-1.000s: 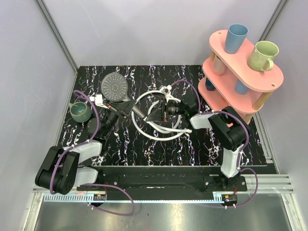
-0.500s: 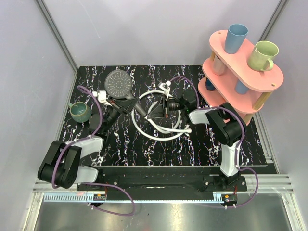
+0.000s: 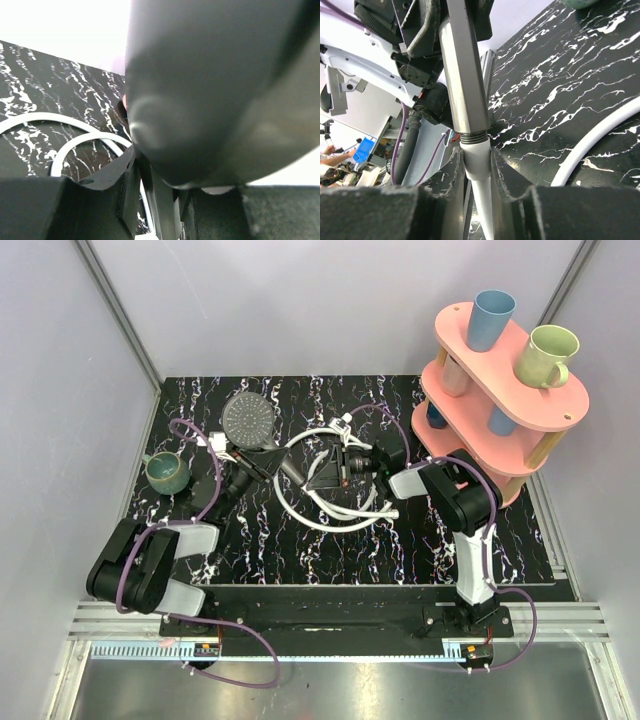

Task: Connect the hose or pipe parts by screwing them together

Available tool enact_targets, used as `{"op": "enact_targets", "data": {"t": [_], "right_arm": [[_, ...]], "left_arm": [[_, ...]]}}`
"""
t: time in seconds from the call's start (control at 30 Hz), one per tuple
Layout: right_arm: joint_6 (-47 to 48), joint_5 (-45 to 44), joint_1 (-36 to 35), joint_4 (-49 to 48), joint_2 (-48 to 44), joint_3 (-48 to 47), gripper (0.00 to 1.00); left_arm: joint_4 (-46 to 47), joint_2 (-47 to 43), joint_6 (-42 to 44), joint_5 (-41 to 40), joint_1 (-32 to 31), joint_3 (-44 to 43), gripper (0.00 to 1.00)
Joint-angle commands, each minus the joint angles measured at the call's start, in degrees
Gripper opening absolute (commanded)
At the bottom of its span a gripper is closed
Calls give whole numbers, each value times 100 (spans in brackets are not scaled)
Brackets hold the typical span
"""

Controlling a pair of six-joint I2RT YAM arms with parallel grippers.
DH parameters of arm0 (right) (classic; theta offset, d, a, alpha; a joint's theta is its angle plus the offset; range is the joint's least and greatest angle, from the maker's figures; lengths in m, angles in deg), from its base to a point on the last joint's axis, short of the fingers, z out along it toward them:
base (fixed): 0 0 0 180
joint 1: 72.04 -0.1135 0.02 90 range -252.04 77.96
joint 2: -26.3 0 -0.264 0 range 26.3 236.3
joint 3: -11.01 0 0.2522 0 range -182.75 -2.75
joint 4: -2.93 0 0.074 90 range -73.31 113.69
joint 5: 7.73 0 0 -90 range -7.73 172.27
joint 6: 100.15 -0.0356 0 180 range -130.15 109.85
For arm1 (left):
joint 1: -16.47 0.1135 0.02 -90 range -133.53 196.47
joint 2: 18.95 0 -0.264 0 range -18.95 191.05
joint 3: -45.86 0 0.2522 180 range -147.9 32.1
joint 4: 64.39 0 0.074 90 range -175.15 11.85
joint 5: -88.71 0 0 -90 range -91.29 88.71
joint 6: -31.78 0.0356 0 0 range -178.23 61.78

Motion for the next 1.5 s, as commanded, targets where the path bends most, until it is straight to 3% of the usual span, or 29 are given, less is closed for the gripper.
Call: {"op": "enact_targets", "data": {"t": [0.0,0.33,0.43,0.57,0.67,0.73,1.0,1.23,1.47], "right_arm": [[-514,-982,542,-1601,-114,-401,28],[-76,-1043,594,-1409,-113,-129,45],[775,-1323,586,-672,-630,282,47],[2941,-2183,358,1040,-1483,679,52],[4751,-3571,-292,2631,-2152,803,60],[5381,-4477,-828,3337,-2354,820,62],[6542,-6333,-2068,2882,-2584,1487,74],[7088,-7248,-2683,2267,-2391,1813,81],[7519,-7801,-3132,2011,-1890,1664,82]], "left_arm": [[1876,337,1024,155,174,478,0],[1868,628,919,-231,175,469,0],[1815,602,760,-381,175,504,0],[1359,235,611,-758,105,557,0],[446,-100,672,-1075,-9,487,0],[-29,-425,655,-1443,-106,478,0],[-2269,-1445,223,-2612,-475,206,0],[-2957,-1894,233,-2859,-616,39,0],[-3159,-2035,294,-2895,-643,-5,0]]}}
